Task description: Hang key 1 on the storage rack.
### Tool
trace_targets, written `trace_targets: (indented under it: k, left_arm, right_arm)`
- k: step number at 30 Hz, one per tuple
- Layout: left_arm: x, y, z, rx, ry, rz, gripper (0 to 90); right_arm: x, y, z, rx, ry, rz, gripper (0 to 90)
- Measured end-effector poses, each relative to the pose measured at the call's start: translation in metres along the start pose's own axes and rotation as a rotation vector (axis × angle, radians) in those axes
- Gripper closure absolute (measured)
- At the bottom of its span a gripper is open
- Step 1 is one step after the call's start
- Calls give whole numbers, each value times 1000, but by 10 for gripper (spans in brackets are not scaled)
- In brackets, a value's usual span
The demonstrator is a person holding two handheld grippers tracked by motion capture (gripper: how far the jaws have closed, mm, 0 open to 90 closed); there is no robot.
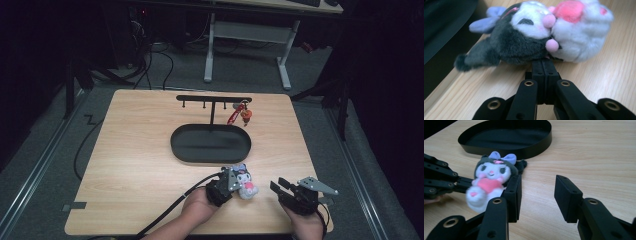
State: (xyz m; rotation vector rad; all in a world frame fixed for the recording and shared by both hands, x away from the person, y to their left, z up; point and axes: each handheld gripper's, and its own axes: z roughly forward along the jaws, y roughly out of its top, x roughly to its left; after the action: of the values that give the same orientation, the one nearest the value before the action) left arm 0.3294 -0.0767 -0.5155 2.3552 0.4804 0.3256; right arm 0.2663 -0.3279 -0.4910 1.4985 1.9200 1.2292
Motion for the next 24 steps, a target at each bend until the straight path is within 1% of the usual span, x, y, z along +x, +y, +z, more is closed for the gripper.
trace_targets:
  k: [2, 4, 8, 10, 12, 15, 17, 19, 22, 24]
  left_arm:
    - [-2, 4, 3, -4, -8, -4, 900]
    - [-2, 6, 5, 2, -11, 6, 900]
    - [-5, 12, 8, 2, -17, 11, 900]
    - [-6, 11, 6, -4, -19, 12, 900]
    - [-6, 6, 2, -14, -25, 0, 900]
    - [-4, -6, -8, -26, -22, -9, 894]
    - [0, -18, -17, -35, -19, -26, 867]
    - [7, -32, -28, -40, -6, -46, 842]
    - [21, -53, -48, -50, 25, -74, 790]
    - [35, -71, -66, -61, 71, -103, 744]
  right_arm:
    - [-3, 0, -1, -3, -1, 4, 581]
    - [-4, -1, -2, -3, -1, 11, 581]
    - [-6, -1, -3, -8, -1, 13, 581]
    - [-6, 0, -3, -8, -1, 12, 581]
    - [-6, 0, -4, -9, 1, 13, 580]
    - [-7, -1, -3, -5, 0, 14, 579]
    - [-7, -1, -2, -2, 0, 17, 577]
    - [-8, -1, -2, -1, -1, 15, 577]
    - [-8, -1, -1, 2, -4, 14, 576]
    - [-8, -2, 0, 6, -6, 16, 576]
